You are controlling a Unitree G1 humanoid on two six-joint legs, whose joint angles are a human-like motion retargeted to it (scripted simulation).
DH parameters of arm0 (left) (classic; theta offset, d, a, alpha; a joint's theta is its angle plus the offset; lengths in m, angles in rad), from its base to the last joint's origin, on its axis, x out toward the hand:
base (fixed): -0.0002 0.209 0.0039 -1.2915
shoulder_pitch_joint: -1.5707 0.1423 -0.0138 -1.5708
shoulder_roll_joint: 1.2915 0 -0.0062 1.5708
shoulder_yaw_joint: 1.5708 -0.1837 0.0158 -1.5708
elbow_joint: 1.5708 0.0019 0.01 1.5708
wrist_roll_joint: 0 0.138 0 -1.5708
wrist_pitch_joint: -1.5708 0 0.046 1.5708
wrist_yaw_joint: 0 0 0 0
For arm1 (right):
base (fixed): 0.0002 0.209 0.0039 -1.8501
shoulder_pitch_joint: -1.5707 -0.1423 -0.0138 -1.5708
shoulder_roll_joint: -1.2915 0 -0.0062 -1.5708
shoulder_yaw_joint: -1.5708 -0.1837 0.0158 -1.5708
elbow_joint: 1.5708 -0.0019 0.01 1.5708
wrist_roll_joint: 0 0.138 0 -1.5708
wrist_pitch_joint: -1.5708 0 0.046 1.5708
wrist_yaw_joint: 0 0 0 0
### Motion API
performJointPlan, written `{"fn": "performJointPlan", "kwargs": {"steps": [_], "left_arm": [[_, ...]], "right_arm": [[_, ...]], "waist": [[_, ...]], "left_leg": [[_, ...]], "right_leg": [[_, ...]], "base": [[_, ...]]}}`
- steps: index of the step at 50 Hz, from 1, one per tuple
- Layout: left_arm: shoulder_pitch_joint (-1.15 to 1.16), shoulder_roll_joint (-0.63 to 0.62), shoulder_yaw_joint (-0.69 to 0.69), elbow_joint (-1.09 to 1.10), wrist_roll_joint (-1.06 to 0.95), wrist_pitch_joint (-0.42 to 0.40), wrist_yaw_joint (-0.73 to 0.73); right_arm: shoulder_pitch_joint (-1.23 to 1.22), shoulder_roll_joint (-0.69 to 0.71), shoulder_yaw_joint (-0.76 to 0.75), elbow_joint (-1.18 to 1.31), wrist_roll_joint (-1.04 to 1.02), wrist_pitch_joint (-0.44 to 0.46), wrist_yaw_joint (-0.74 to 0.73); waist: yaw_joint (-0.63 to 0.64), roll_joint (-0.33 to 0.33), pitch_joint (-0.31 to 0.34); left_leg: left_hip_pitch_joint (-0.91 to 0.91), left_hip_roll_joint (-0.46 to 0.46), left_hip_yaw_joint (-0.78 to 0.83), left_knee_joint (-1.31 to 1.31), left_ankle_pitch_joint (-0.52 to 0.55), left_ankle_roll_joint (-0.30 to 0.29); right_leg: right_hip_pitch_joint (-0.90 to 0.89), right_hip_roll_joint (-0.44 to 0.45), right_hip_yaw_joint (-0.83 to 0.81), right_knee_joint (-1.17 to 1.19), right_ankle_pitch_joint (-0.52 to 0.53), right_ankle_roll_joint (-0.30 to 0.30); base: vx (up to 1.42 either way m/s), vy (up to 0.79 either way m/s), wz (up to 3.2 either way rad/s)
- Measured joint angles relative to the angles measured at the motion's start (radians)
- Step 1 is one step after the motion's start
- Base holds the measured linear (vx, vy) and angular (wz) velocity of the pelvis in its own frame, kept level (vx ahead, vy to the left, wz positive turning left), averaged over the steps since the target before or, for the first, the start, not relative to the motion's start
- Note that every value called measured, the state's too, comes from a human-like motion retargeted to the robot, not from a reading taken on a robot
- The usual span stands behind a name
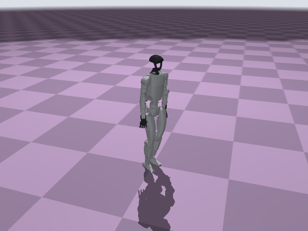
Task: In place motions
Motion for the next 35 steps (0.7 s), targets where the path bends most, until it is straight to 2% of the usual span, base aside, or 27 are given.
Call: {"fn": "performJointPlan", "kwargs": {"steps": [3,6,7,8,10,12,13,15,18,20,23,28,30,31,33,35], "left_arm": [[-0.029,-0.017,-0.007,0.022,-0.038,-0.002,0.014],[-0.051,-0.035,-0.029,0.014,-0.061,-0.011,0.020],[-0.055,-0.038,-0.041,0.004,-0.063,-0.015,0.019],[-0.055,-0.039,-0.053,-0.010,-0.059,-0.020,0.017],[-0.053,-0.034,-0.079,-0.034,-0.037,-0.028,0.008],[-0.062,-0.014,-0.121,-0.050,-0.015,-0.038,-0.011],[-0.067,-0.003,-0.135,-0.056,-0.008,-0.045,-0.018],[-0.079,0.018,-0.156,-0.070,0.007,-0.045,-0.019],[-0.085,0.037,-0.161,-0.080,0.018,-0.046,-0.011],[-0.080,0.043,-0.156,-0.087,0.008,-0.046,-0.013],[-0.072,0.046,-0.136,-0.092,-0.005,-0.043,-0.018],[-0.053,0.035,-0.105,-0.102,0.014,-0.032,-0.008],[-0.043,0.028,-0.092,-0.107,0.018,-0.031,-0.007],[-0.039,0.025,-0.087,-0.108,0.020,-0.030,-0.008],[-0.035,0.020,-0.081,-0.103,0.021,-0.030,-0.009],[-0.039,0.019,-0.085,-0.090,0.018,-0.028,-0.010]], "right_arm": [[-0.011,-0.008,0.001,0.029,-0.015,0.017,0.007],[-0.017,-0.013,0.003,0.036,-0.033,0.032,-0.007],[-0.017,-0.014,0.004,0.036,-0.037,0.032,-0.015],[-0.015,-0.016,0.008,0.034,-0.040,0.030,-0.022],[-0.009,-0.019,0.015,0.028,-0.042,0.025,-0.029],[-0.010,-0.018,0.015,0.032,-0.032,0.027,-0.030],[-0.012,-0.019,0.022,0.037,-0.017,0.030,-0.031],[-0.022,-0.023,0.023,0.055,0.014,0.030,-0.027],[-0.021,-0.035,0.012,0.065,0.021,0.028,0.002],[-0.022,-0.045,0.008,0.064,0.009,0.036,-0.006],[-0.041,-0.062,0.010,0.068,0.007,0.041,-0.041],[-0.076,-0.080,-0.007,0.086,0.044,0.051,-0.040],[-0.087,-0.083,-0.013,0.093,0.060,0.055,-0.033],[-0.091,-0.083,-0.017,0.095,0.064,0.057,-0.031],[-0.097,-0.078,-0.027,0.097,0.068,0.060,-0.030],[-0.097,-0.069,-0.038,0.096,0.070,0.062,-0.033]], "waist": [[0.077,-0.036,0.012],[0.074,-0.029,0.033],[0.076,-0.024,0.036],[0.101,-0.020,0.039],[0.143,0.001,0.045],[-0.083,0.059,0.039],[-0.115,0.061,0.050],[-0.087,0.059,0.070],[-0.057,0.060,0.059],[-0.063,0.077,0.052],[-0.043,0.089,0.042],[0.012,0.083,0.019],[0.042,0.069,0.012],[0.045,0.061,0.010],[0.036,0.058,0.008],[0.006,0.081,0.007]], "left_leg": [[-0.034,-0.031,-0.053,0.032,0.004,0.009],[-0.040,-0.029,-0.116,0.036,-0.012,0.020],[-0.045,-0.017,-0.080,0.034,-0.026,0.033],[-0.056,-0.001,0.007,0.032,-0.042,0.070],[-0.060,0.072,0.247,0.002,-0.047,0.112],[-0.026,0.086,0.017,-0.016,-0.062,0.064],[-0.021,0.112,0.053,-0.019,-0.066,0.053],[0.001,0.130,0.172,-0.046,-0.072,0.070],[0.021,0.166,0.322,-0.071,-0.100,0.057],[0.027,0.197,0.398,-0.078,-0.119,0.047],[0.055,0.233,0.599,-0.093,-0.152,0.026],[0.128,0.224,0.944,-0.134,-0.192,-0.019],[0.153,0.194,1.042,-0.153,-0.204,-0.035],[0.162,0.178,1.072,-0.159,-0.210,-0.043],[0.175,0.165,1.121,-0.162,-0.216,-0.056],[0.179,0.185,1.164,-0.157,-0.214,-0.068]], "right_leg": [[-0.030,-0.009,0.104,0.007,0.018,-0.005],[-0.047,0.006,0.147,0.005,0.046,-0.006],[-0.059,0.018,0.172,0.008,0.057,-0.004],[-0.075,0.041,0.227,0.012,0.071,-0.005],[-0.106,0.105,0.331,0.026,0.088,-0.011],[-0.113,0.079,0.163,0.019,0.054,-0.019],[-0.118,0.074,0.152,0.022,0.041,-0.024],[-0.112,0.086,0.150,0.014,0.009,-0.050],[-0.100,0.045,-0.018,0.009,-0.060,-0.072],[-0.087,-0.021,-0.250,0.025,-0.099,-0.056],[-0.034,-0.084,-0.526,0.045,-0.145,-0.026],[0.084,-0.093,-0.932,0.019,-0.161,-0.011],[0.101,-0.090,-0.982,0.000,-0.119,-0.006],[0.097,-0.094,-0.972,-0.013,-0.063,0.007],[0.076,-0.091,-0.916,-0.035,0.015,0.015],[0.056,-0.082,-0.858,-0.030,0.023,0.012]], "base": [[-0.13,0.08,-1.91],[-0.17,-0.02,-1.50],[-0.14,-0.10,-2.20],[-0.14,-0.12,-2.95],[-0.16,-0.14,-2.26],[-0.25,-0.16,1.27],[-0.30,-0.10,-0.62],[-0.29,-0.04,-2.90],[-0.20,-0.04,-3.14],[-0.16,0.03,-2.93],[-0.18,0.08,-3.44],[-0.07,0.16,-3.52],[0.01,0.17,-3.35],[0.00,0.13,-2.87],[-0.02,0.09,-2.17],[-0.05,0.05,-1.33]]}}
